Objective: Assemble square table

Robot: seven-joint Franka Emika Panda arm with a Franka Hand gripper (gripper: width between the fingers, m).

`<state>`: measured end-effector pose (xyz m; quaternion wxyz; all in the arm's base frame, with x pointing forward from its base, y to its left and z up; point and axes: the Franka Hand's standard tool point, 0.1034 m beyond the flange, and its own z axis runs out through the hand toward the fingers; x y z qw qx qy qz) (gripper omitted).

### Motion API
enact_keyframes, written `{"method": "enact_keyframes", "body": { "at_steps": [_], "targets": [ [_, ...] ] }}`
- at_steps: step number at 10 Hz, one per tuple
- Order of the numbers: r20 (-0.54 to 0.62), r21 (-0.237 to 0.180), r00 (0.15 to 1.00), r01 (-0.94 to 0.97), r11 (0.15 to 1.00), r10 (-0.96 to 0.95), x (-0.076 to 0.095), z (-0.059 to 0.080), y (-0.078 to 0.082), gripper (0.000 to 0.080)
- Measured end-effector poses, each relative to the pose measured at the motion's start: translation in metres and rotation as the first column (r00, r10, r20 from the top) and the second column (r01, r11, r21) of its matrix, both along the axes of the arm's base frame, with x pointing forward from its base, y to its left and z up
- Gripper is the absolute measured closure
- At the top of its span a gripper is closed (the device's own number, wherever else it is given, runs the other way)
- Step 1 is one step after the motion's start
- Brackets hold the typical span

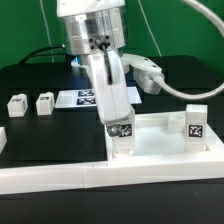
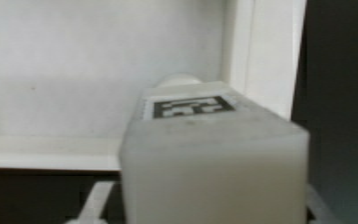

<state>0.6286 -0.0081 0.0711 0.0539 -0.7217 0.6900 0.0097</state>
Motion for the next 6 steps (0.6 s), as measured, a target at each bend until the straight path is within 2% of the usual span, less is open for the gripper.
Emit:
{"method": "enact_keyframes", "body": {
  "at_steps": [1, 2, 3, 4, 5, 6],
  "targets": [
    [0.003, -0.003, 0.999, -0.033, 0.999, 0.033, 0.0, 0.0, 0.0, 0.0451],
    [0.008, -0.011, 0.995, -0.096, 0.995, 0.096, 0.0, 0.001, 0.001, 0.0451],
    [0.009, -0.058, 0.955, -0.297, 0.953, 0.298, 0.001, 0.005, 0.008, 0.0269],
    [0.02, -0.081, 0.901, -0.43, 0.899, 0.433, 0.001, 0.006, 0.01, 0.0269],
    [0.02, -0.085, 0.87, -0.49, 0.868, 0.493, 0.0, 0.005, 0.009, 0.017],
    [0.02, -0.092, 0.824, -0.562, 0.822, 0.566, 0.0, 0.004, 0.009, 0.0156]
  ]
}}
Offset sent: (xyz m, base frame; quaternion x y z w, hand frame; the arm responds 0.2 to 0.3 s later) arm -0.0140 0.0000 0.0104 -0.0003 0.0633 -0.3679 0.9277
